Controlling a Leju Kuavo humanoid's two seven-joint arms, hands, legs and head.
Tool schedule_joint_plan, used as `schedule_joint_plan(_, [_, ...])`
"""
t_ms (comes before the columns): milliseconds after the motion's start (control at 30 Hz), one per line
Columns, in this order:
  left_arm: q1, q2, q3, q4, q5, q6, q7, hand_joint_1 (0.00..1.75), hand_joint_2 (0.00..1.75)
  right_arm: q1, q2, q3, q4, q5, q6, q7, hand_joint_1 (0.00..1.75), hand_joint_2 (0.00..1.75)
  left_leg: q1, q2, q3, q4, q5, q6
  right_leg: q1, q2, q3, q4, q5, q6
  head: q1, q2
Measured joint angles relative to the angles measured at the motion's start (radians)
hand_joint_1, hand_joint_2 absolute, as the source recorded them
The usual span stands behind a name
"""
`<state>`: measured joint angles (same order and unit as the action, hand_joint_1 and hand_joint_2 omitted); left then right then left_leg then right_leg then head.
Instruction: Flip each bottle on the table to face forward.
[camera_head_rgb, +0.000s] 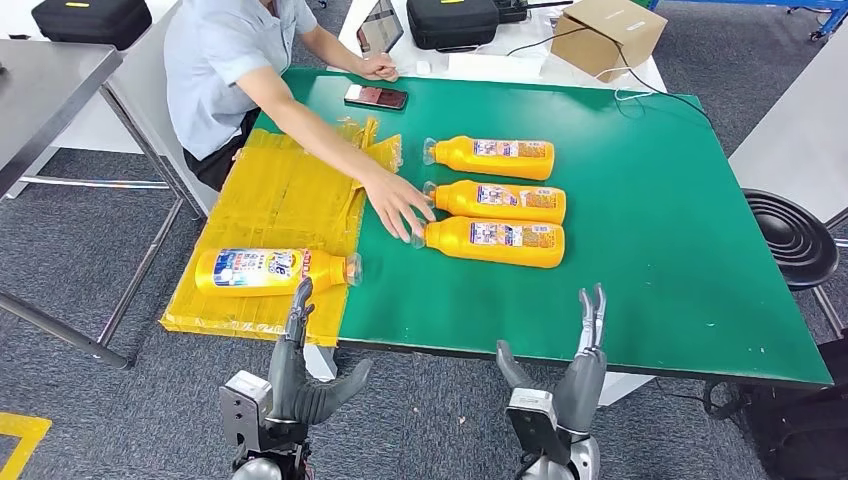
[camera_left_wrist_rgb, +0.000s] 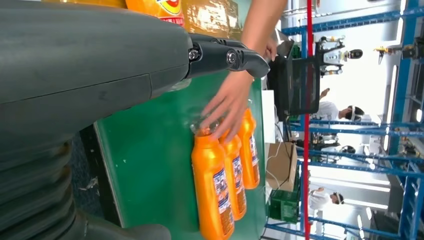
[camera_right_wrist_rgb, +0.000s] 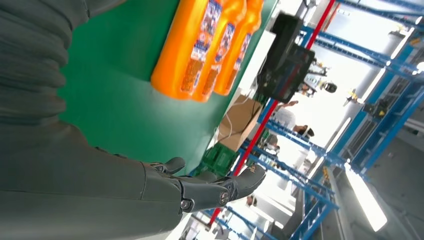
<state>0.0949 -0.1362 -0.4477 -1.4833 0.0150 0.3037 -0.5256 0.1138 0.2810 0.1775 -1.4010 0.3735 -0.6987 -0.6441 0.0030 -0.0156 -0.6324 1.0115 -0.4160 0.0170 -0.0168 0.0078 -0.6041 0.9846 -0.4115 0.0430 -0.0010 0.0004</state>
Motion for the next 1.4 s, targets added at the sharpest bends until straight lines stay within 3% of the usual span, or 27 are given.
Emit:
schedule_joint_plan(433, [-0.010, 0.000, 0.002, 0.000, -0.028, 0.004, -0.005, 0.00, 1.75, -0.006, -0.016, 0.019, 0.019, -0.006, 0.000, 0.008, 0.00, 1.75, 0.000, 0.000, 0.000, 0.000, 0.000, 0.000, 0.000, 0.000, 0.000, 0.000, 0.000, 0.000, 0.000, 0.000])
schedule_joint_plan(733, [-0.012, 0.000, 0.002, 0.000, -0.041, -0.001, 0.006, 0.00, 1.75, -0.035, -0.028, 0.024, 0.072, 0.136, 0.000, 0.073, 0.00, 1.75, 0.000, 0.000, 0.000, 0.000, 0.000, 0.000, 0.000, 0.000, 0.000, 0.000, 0.000, 0.000, 0.000, 0.000])
schedule_joint_plan(933, [-0.028, -0.001, -0.002, 0.003, -0.045, -0.046, 0.016, 0.00, 1.75, -0.137, -0.065, -0.006, 0.231, 0.326, 0.000, 0.149, 0.00, 1.75, 0.000, 0.000, 0.000, 0.000, 0.001, 0.001, 0.000, 0.000, 0.000, 0.000, 0.001, 0.001, 0.000, 0.000])
schedule_joint_plan(1167, [-0.049, -0.003, -0.006, 0.020, -0.044, -0.074, 0.019, 0.00, 1.75, -0.244, -0.092, -0.051, 0.399, 0.411, 0.000, 0.164, 0.00, 1.75, -0.001, 0.000, 0.000, 0.000, 0.001, 0.001, 0.000, 0.000, 0.000, 0.000, 0.001, 0.001, 0.000, 0.000])
schedule_joint_plan(1400, [-0.081, -0.015, -0.019, 0.043, -0.041, -0.092, 0.020, 0.00, 1.75, -0.365, -0.116, -0.049, 0.567, 0.490, -0.001, 0.241, 0.00, 1.75, -0.001, 0.000, 0.000, 0.000, 0.001, 0.001, 0.000, 0.000, 0.000, 0.000, 0.001, 0.001, 0.000, 0.000])
